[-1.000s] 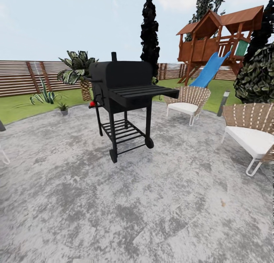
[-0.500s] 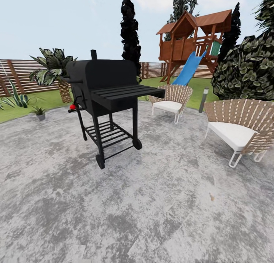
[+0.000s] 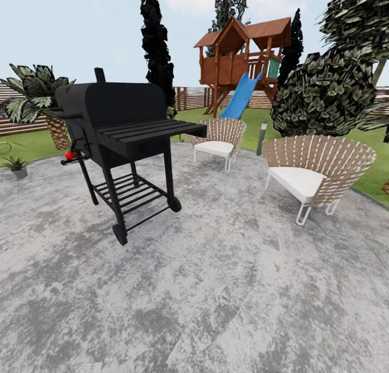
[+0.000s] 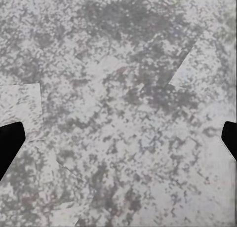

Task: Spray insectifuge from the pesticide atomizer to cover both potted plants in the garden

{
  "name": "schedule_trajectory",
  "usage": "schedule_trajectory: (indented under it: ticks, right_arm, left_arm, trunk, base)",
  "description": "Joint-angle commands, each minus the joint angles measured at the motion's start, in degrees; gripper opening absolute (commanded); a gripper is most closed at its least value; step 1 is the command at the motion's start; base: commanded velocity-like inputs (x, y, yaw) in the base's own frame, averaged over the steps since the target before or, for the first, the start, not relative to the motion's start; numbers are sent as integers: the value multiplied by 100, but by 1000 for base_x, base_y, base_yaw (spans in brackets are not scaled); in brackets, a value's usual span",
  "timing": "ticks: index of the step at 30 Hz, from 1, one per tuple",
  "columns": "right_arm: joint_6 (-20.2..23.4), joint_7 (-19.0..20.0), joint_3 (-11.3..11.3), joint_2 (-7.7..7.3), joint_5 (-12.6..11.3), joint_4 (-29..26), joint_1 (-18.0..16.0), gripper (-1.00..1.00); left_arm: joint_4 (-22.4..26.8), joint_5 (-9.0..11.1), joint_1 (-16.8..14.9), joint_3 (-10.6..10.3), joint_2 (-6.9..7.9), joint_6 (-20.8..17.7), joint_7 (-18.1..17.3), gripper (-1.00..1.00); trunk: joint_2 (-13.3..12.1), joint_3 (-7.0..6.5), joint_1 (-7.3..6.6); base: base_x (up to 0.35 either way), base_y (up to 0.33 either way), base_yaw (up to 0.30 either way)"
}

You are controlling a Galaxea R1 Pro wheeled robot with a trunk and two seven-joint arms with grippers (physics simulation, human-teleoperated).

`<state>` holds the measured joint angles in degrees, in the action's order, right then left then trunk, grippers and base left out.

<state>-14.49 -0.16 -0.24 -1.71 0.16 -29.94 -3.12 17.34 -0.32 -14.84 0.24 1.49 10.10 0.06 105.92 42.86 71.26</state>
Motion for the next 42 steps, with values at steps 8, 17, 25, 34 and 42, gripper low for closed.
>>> schedule_trajectory:
  ticks: [8,17,25,34,42]
  right_arm:
    - [-19,-2,-2,0,5,6,-4,100]
    - [-19,-2,-2,3,2,6,-4,100]
    - [-19,-2,-2,2,2,6,-4,100]
    - [-19,-2,-2,4,3,6,-4,100]
    - [-19,-2,-2,4,2,6,-4,100]
  left_arm:
    - [-7,-3,-1,2,-7,18,-13,100]
    - [-7,-3,-1,2,-8,18,-5,100]
    - [-6,-3,-1,2,-8,18,-8,100]
    - [-6,-3,-1,2,-8,18,-1,100]
    - [-3,-3,-1,2,-3,18,-2,100]
  trunk:
    - [2,23,-1]
    - [2,44,-1]
    - [2,62,-1]
    - [2,83,-1]
    - [2,101,-1]
  base:
    - [122,0,-286]
    - [324,0,-286]
    - [336,0,-287]
    - [336,0,-287]
    - [276,0,-287]
